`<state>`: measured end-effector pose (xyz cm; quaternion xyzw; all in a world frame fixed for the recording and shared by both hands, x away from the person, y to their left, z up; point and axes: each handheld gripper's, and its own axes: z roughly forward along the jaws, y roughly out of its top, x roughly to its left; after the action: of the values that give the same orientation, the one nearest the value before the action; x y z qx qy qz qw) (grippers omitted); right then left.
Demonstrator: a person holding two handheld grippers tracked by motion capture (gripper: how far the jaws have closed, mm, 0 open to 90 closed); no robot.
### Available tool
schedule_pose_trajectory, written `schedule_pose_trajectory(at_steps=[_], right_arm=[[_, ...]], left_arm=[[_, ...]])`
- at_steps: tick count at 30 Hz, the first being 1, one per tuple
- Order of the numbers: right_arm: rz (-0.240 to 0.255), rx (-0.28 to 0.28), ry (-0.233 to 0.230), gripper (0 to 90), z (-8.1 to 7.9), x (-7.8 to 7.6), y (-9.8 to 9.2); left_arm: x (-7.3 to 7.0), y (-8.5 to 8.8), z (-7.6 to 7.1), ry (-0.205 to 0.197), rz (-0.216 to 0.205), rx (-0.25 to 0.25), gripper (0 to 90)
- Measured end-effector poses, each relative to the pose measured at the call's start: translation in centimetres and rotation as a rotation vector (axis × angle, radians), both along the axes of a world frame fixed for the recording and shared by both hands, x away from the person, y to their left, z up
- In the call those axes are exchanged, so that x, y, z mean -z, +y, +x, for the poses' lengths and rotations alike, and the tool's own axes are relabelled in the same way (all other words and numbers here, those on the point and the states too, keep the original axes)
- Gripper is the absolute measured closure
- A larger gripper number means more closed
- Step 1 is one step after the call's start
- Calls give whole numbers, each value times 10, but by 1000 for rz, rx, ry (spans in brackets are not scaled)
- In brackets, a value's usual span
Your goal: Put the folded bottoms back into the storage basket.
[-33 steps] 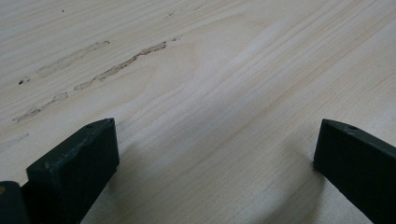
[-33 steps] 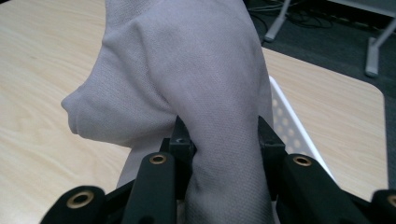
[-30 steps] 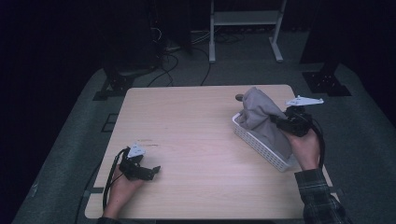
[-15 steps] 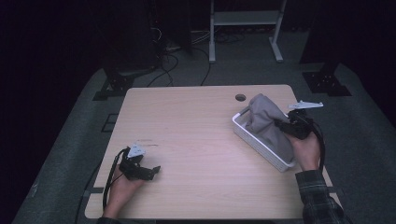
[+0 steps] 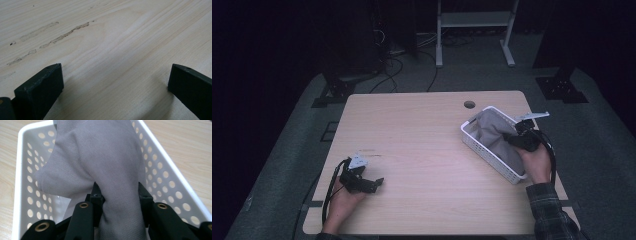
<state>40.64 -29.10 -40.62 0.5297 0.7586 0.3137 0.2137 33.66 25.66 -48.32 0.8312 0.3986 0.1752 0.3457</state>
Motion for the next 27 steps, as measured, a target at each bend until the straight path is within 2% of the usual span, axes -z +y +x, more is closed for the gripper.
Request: schedule_pose_trajectory(at_steps=[17,21,24,27], right_arm=[[-22,-19,64,607,7,9,2],[-34,-25,84,565,8,11,2],[-49,-35,83,508,8,11,3],[-44,-44,75,460,8,9,3]], left_arm=[[0,0,0,0,0,0,0],[0,0,0,0,0,0,0],[0,0,0,0,0,0,0],[0,0,0,0,0,0,0]])
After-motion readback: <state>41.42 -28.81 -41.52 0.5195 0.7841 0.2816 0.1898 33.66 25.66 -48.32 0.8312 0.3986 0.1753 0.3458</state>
